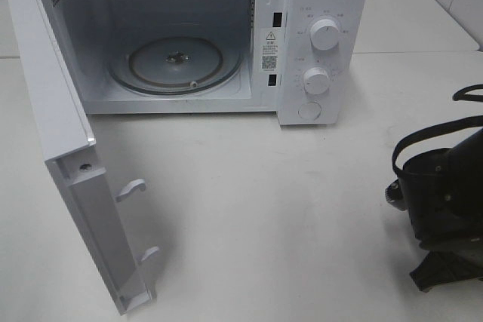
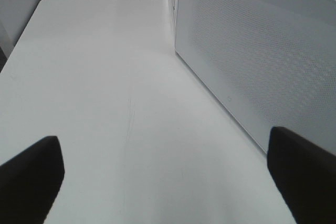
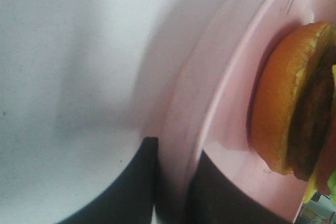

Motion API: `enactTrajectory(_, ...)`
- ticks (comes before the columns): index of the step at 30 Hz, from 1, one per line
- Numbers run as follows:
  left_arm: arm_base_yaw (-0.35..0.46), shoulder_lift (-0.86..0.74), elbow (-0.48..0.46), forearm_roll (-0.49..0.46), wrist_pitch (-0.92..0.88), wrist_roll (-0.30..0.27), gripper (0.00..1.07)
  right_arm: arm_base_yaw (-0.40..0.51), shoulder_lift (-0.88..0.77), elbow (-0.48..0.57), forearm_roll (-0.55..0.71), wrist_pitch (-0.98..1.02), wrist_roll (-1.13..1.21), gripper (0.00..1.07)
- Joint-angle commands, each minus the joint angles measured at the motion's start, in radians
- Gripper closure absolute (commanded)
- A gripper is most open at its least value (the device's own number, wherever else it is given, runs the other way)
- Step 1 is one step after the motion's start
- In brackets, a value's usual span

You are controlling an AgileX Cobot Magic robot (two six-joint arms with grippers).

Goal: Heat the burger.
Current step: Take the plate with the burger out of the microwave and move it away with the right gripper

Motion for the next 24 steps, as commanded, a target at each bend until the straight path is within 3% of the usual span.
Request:
enactTrajectory(1, 0.000, -0.021, 0.003, -0.005, -0.008, -0.001, 0.01, -0.007, 0.033, -0.005, -0.048, 0.046, 0.042, 0.99)
enactTrajectory(6, 0.000, -0.021, 0.003, -0.005, -0.008, -0.001, 0.01, -0.007, 0.081, -0.005, -0.059, 0.007, 0.073, 0.97)
enactTrajectory(9, 0.000, -0.021, 0.003, -0.005, -0.008, -0.001, 0.01, -0.007, 0.078, -0.005, -0.058, -0.019, 0.070, 0.90)
enactTrajectory(11, 0.000, -0.021, 0.003, -0.005, -0.008, -0.001, 0.01, -0.007, 0.077, -0.005, -0.054, -0.021, 0.051, 0.77)
enactTrajectory(13, 0.000, -0.021, 0.003, -0.005, -0.008, -0.001, 0.01, -0.007, 0.072, -0.005, -0.045, -0.025, 0.042, 0.72)
enactTrajectory(14, 0.000, -0.021, 0.003, -0.005, -0.008, -0.001, 0.01, -0.004, 0.055, -0.005, -0.026, -0.030, 0.026, 0.62)
enactTrajectory(17, 0.000, -0.021, 0.003, -0.005, -0.008, -0.001, 0.01, -0.004, 0.016, -0.013, 0.016, -0.032, -0.012, 0.53)
enactTrajectory(24, 0.000, -0.021, 0.003, -0.005, -0.008, -0.001, 0.01, -0.004, -0.125, -0.028, 0.120, -0.033, -0.166, 0.49)
